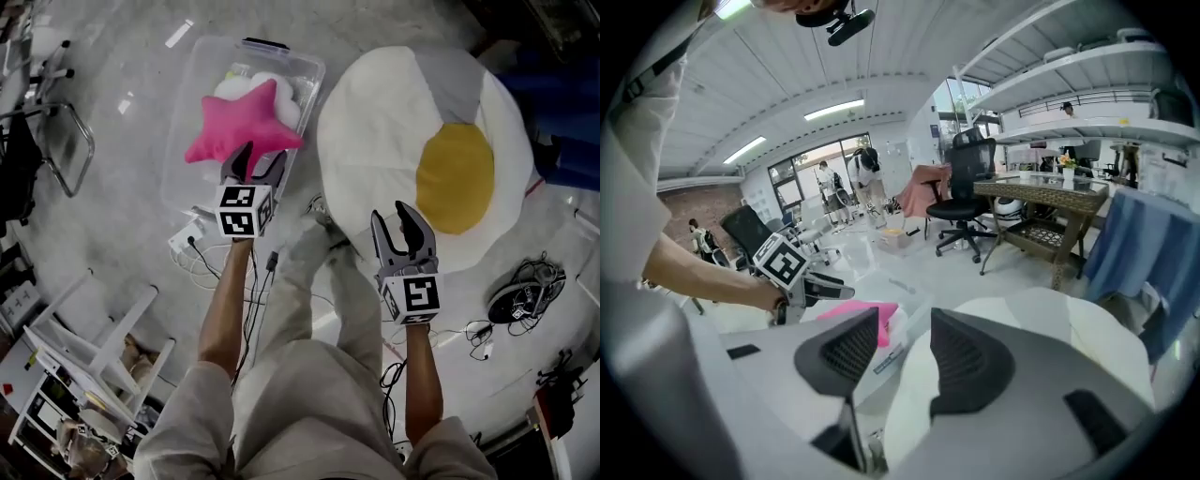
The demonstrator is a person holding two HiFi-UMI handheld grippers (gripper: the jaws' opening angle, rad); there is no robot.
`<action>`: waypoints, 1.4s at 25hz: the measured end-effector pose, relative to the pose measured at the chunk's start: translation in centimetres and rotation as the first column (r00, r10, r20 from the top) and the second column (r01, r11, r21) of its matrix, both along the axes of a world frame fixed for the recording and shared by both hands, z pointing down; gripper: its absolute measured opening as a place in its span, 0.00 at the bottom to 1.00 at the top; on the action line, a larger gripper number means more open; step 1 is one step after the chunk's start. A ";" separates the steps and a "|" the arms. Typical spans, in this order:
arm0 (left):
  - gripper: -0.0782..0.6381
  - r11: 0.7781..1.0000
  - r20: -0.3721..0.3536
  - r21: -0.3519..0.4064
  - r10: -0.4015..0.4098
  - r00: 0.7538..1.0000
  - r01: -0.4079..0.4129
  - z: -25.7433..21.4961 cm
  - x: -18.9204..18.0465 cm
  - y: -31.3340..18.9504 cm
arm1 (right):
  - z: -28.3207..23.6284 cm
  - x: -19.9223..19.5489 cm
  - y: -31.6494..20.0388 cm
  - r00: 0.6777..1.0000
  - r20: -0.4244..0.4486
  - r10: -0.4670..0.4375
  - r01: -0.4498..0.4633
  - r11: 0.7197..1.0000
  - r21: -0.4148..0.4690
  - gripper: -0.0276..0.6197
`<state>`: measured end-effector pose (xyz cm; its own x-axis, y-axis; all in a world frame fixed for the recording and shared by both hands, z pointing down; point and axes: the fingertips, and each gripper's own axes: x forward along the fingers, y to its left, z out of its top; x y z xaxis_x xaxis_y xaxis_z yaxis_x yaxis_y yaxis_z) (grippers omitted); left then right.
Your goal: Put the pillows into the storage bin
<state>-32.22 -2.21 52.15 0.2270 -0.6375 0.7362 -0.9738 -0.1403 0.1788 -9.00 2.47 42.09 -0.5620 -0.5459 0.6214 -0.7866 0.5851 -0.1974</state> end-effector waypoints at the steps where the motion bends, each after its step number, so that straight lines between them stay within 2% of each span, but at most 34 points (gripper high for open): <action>1: 0.52 0.999 0.006 0.018 0.033 0.999 -0.033 -1.0 1.4 -0.4 | -0.2 0.9 -0.2 1.000 0.000 0.020 -0.020 1.000 0.002 0.29; 3: 0.38 0.994 0.014 0.066 0.084 0.996 -0.084 -3.0 4.0 -1.5 | -0.3 2.9 -0.5 0.998 0.000 0.069 -0.069 0.998 0.008 0.29; 5: 0.31 0.985 -0.001 0.107 0.133 0.991 -0.132 -4.8 6.6 -2.4 | -0.4 4.8 -0.6 0.992 0.000 0.123 -0.123 0.992 0.015 0.29; 8: 0.23 0.963 -0.033 0.149 0.230 0.973 -0.222 -7.2 11.2 -2.8 | -0.7 7.8 -0.1 0.979 -0.005 0.202 -0.201 0.979 0.022 0.29; 12: 0.16 0.925 -0.056 0.170 0.353 0.934 -0.339 -10.4 17.2 -2.1 | -2.1 12.3 1.3 0.952 0.004 0.306 -0.306 0.952 0.023 0.29; 18: 0.13 0.847 -0.079 0.194 0.516 0.853 -0.495 -15.3 25.2 -0.3 | -5.0 19.0 4.0 0.883 0.011 0.470 -0.470 0.882 0.035 0.29; 22: 0.13 0.802 -0.084 0.210 0.585 0.807 -0.560 -18.9 29.4 0.6 | -8.0 22.8 5.5 0.839 0.013 0.544 -0.543 0.838 0.053 0.29; 25: 0.13 0.769 -0.091 0.245 0.624 0.776 -0.590 -22.3 32.4 0.7 | -10.9 25.9 6.1 0.795 0.015 0.606 -0.605 0.792 0.085 0.27; 31: 0.13 0.708 -0.067 0.329 0.677 0.733 -0.625 -30.5 37.5 0.7 | -18.4 32.0 7.3 0.712 0.032 0.702 -0.694 0.695 0.189 0.11; 35: 0.13 0.686 -0.062 0.366 0.692 0.719 -0.629 -35.6 39.0 0.9 | -23.1 34.1 8.6 0.688 0.057 0.723 -0.716 0.664 0.216 0.04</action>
<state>6.77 -1.29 16.57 0.7821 -0.4447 0.4365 -0.5588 -0.8105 0.1754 25.07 11.07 18.96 0.0778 -0.8870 0.4552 -0.9835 -0.1431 -0.1109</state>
